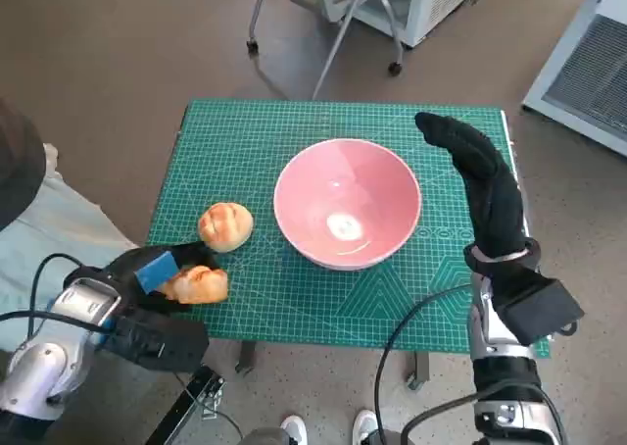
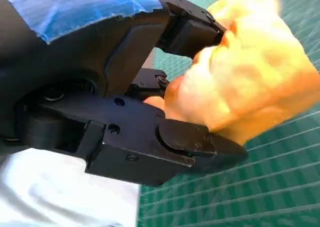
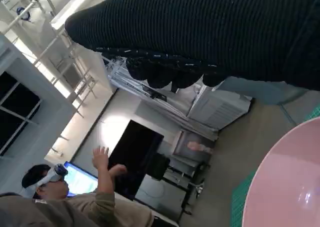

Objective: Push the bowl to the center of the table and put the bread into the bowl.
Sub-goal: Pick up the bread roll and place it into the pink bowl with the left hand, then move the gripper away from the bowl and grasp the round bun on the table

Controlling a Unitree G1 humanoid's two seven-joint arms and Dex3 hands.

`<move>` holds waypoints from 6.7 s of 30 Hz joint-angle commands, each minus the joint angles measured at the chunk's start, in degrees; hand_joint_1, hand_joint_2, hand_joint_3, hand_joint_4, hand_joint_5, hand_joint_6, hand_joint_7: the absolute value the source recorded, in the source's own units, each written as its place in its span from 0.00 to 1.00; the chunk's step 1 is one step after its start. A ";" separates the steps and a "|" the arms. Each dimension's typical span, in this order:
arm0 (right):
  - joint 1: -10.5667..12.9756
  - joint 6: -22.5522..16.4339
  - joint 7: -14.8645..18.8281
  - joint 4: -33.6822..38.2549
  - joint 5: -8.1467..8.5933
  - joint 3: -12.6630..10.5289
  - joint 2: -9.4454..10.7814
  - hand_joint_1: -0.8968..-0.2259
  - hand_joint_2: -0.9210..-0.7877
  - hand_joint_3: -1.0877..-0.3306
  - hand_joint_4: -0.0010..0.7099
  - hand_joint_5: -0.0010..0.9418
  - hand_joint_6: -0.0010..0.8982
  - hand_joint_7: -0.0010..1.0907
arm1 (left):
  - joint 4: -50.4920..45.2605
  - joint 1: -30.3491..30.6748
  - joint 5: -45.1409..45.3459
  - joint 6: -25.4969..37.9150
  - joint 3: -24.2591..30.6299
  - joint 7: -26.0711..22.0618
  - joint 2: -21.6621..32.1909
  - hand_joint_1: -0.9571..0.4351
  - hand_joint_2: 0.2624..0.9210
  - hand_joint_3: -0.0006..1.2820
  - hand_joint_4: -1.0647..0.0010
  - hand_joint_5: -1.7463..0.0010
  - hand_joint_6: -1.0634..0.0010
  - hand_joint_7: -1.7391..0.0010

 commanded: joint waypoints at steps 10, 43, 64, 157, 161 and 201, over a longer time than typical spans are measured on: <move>0.49 0.33 0.14 1.35 0.20 -0.51 -0.26 0.51 0.00 0.25 0.31 0.31 0.00 0.81 | -14.45 -7.85 -14.39 4.72 10.94 -7.97 -0.53 0.69 0.93 0.02 0.25 0.36 0.25 0.47; -0.27 -2.52 -1.68 4.96 -0.89 -3.26 -1.72 0.45 0.00 0.29 0.30 0.34 0.00 0.78 | 38.56 -47.90 -7.31 -18.42 -13.69 22.29 -24.36 0.69 1.00 0.03 0.34 0.35 0.36 0.35; 2.41 -4.21 -2.70 3.98 -0.05 -5.68 -2.52 0.48 0.00 0.33 0.47 0.12 0.06 0.70 | 60.76 -54.62 -6.01 -16.28 -21.76 15.33 -31.77 0.69 0.94 0.06 0.69 0.86 0.58 0.85; 3.06 -2.02 -1.12 1.51 1.21 -3.89 -2.80 0.48 0.00 0.32 0.53 0.05 0.05 0.70 | 25.23 -29.89 -6.68 -8.30 -10.87 -5.64 -3.76 0.82 0.86 0.01 0.83 1.00 0.65 1.00; 3.20 -1.90 -1.25 1.28 1.22 -3.99 -2.80 0.48 0.00 0.32 0.53 0.04 0.05 0.70 | 29.83 -31.65 -4.80 -8.97 -12.97 -4.59 -5.08 0.81 0.86 0.01 0.83 1.00 0.64 1.00; 4.52 -2.27 -2.87 -0.08 -0.14 -4.20 -2.32 0.48 0.00 0.34 0.54 0.03 0.06 0.70 | 67.56 -47.41 5.57 -19.14 -29.37 25.73 -13.94 0.69 1.00 0.10 0.43 0.32 0.46 0.26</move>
